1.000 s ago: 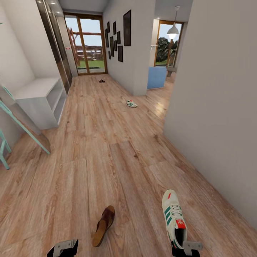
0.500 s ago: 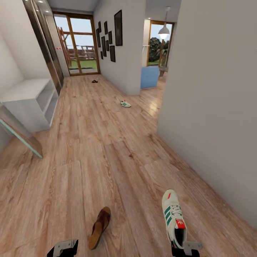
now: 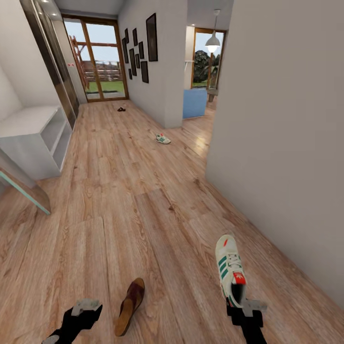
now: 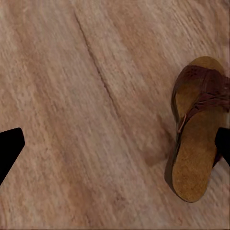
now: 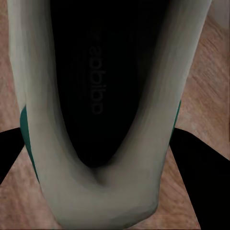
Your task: Pick up the two gym shoes and the two sandals from the corridor floor and place them onto the hallstand (shoe rack) in the corridor, making sure they are on the rack and not on the floor. Arrange them so the two gym shoes are next to each other and the two sandals are next to each other.
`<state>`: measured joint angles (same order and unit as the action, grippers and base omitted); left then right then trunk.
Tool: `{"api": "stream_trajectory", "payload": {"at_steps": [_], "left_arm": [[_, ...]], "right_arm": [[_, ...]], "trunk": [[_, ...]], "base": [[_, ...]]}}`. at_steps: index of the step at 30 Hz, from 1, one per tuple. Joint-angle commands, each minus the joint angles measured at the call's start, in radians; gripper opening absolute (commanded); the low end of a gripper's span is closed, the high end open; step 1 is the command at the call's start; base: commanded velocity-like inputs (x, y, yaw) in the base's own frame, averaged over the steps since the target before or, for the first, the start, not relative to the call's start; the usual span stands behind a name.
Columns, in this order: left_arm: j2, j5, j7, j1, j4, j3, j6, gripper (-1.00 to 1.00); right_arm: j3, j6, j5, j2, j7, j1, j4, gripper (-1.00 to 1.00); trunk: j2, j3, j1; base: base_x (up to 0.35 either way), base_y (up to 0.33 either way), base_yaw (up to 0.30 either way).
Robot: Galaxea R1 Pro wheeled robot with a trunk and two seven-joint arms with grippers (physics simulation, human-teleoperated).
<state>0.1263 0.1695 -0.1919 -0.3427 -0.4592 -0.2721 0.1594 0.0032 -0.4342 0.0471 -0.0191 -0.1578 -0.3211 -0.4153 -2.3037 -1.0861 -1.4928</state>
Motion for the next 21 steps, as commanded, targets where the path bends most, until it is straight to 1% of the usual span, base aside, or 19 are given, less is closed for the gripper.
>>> {"api": "stream_trajectory", "payload": {"at_steps": [1,2,3,4,5,6,8,9,10,11,13,16,21], "left_arm": [[0.000,0.025,-0.020,-0.027,0.001,0.005,-0.022,1.00],[-0.001,0.033,-0.024,-0.038,0.001,0.013,-0.031,1.00],[-0.006,0.057,-0.033,-0.066,0.001,0.038,-0.051,1.00],[-0.007,0.065,-0.035,-0.076,0.001,0.047,-0.056,1.00],[-0.010,0.080,-0.037,-0.093,0.002,0.066,-0.067,1.00],[-0.011,0.086,-0.038,-0.100,0.002,0.075,-0.074,1.00],[-0.013,0.102,-0.040,-0.119,0.003,0.107,-0.106,1.00],[-0.013,0.104,-0.040,-0.121,0.003,0.112,-0.113,1.00],[-0.012,0.107,-0.041,-0.125,0.003,0.120,-0.124,1.00],[-0.011,0.109,-0.041,-0.127,0.006,0.127,-0.131,1.00],[-0.009,0.112,-0.041,-0.129,0.016,0.133,-0.136,1.00],[-0.005,0.116,-0.041,-0.125,0.038,0.137,-0.132,1.00],[-0.001,0.118,-0.041,-0.119,0.061,0.138,-0.127,1.00]], "right_arm": [[0.001,0.027,0.005,0.000,-0.002,-0.001,-0.046,-1.00],[0.001,0.044,0.005,0.000,0.000,-0.002,-0.068,-1.00],[0.001,0.107,0.004,0.000,0.005,-0.007,-0.136,-1.00],[0.001,0.131,0.004,0.000,0.009,-0.010,-0.160,-1.00],[0.001,0.178,0.003,0.001,0.019,-0.016,-0.206,-1.00],[0.001,0.201,0.003,0.001,0.026,-0.019,-0.228,-1.00],[0.001,0.279,0.002,0.001,0.072,-0.027,-0.304,-1.00],[0.001,0.293,0.001,0.001,0.087,-0.029,-0.318,-1.00],[0.000,0.315,0.000,0.000,0.118,-0.031,-0.338,-1.00],[-0.001,0.329,0.000,0.000,0.148,-0.032,-0.349,-1.00],[-0.001,0.342,0.001,0.000,0.180,-0.034,-0.358,-1.00],[0.000,0.351,0.000,0.000,0.200,-0.034,-0.364,-1.00],[0.001,0.355,0.003,0.000,0.212,-0.034,-0.358,-1.00]], "trunk": [[0.000,-0.001,0.000],[0.000,-0.001,0.000],[0.000,-0.001,0.000],[0.000,-0.001,0.000],[0.000,-0.001,0.000],[0.000,-0.001,0.000],[0.000,-0.001,0.000],[0.000,-0.001,0.000],[0.000,-0.001,0.000],[0.000,-0.001,0.000],[0.000,-0.001,0.000],[0.000,-0.001,0.000],[0.000,-0.001,0.000]], "base": [[0.000,0.000,0.000],[0.000,0.000,0.000],[0.000,0.000,0.000],[0.000,0.000,0.000],[0.000,0.000,0.000],[0.000,0.000,0.000],[0.000,0.000,0.000],[0.000,0.000,0.000],[0.000,0.000,0.000],[0.000,0.000,0.000],[0.000,0.000,0.000],[0.000,0.000,0.000],[0.000,0.000,0.000]]}}
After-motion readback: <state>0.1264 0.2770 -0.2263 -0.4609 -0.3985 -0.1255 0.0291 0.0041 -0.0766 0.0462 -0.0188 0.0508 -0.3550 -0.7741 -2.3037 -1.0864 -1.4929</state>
